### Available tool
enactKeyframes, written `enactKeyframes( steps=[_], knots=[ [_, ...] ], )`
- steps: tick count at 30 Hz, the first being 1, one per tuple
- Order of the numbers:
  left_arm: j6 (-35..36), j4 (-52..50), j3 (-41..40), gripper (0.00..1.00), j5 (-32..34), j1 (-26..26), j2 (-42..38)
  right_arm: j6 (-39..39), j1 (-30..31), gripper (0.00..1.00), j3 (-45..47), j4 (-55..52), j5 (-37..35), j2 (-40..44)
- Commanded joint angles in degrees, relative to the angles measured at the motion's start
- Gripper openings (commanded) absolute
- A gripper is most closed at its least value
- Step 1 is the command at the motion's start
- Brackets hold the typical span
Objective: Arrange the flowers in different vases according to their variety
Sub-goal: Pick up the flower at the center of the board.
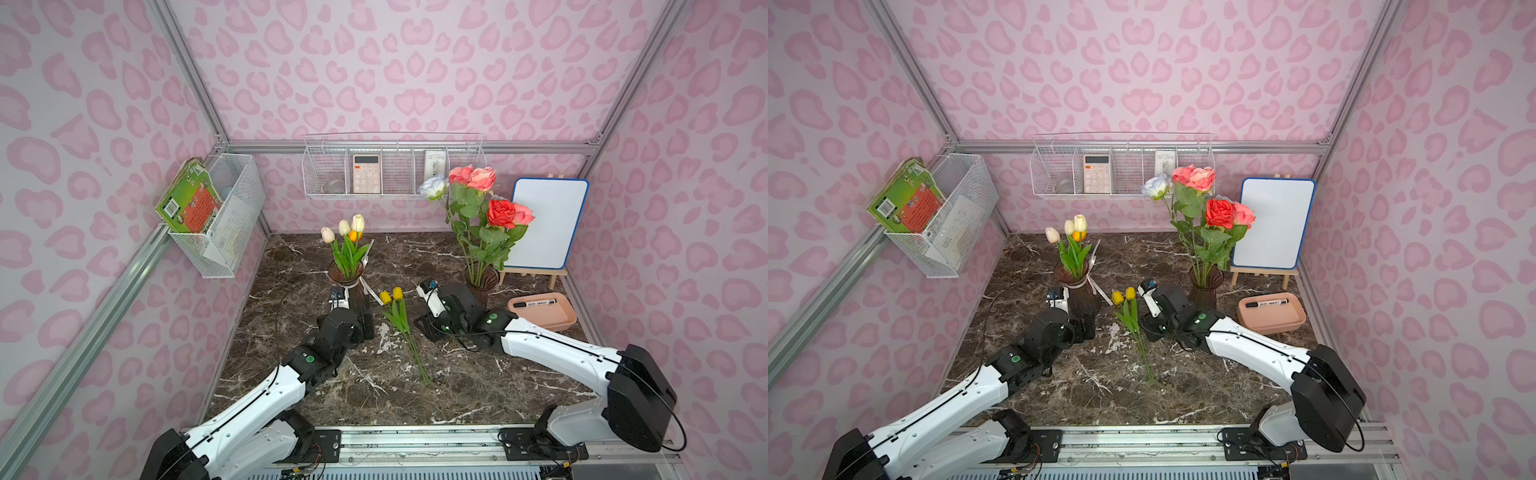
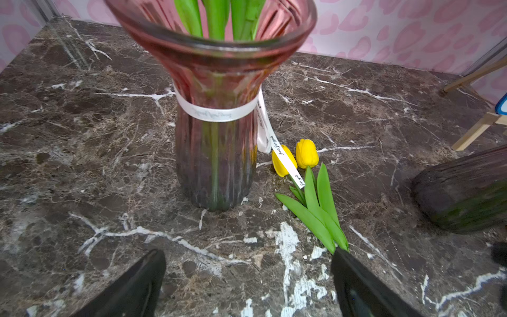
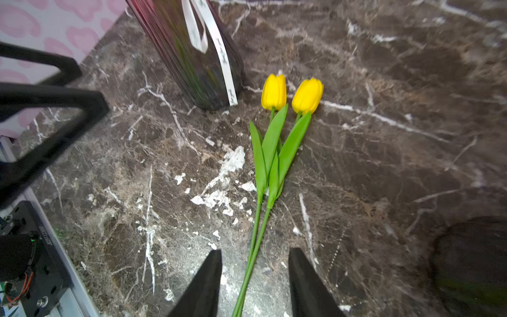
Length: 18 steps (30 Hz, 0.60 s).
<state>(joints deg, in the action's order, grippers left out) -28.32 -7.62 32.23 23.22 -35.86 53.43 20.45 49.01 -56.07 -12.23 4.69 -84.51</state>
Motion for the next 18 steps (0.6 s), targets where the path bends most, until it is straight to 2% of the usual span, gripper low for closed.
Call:
enactKeyframes(
  steps=[1,5,13,18],
  knots=[
    [-0.1,-1.1,-0.4,0.99,2.0,0.1,-1.4,1.2,0.6,0.41,-2.7,-3.6,0.7,-4.1],
    [0.0,-1.1,-1.0,0.99,2.9,0.1,-3.2,2.3,1.0,0.37,-5.6,-5.8,0.5,-9.1],
    [0.2,-1.4,-1.3,0.99,3.7,0.1,-4.5,3.0,1.0,0.23,-9.6,-8.0,2.2,-17.0],
    [0.3,-1.9,-1.0,0.99,3.8,0.1,-4.5,3.2,1.0,0.22,-12.0,-9.9,1.6,-20.9]
  ],
)
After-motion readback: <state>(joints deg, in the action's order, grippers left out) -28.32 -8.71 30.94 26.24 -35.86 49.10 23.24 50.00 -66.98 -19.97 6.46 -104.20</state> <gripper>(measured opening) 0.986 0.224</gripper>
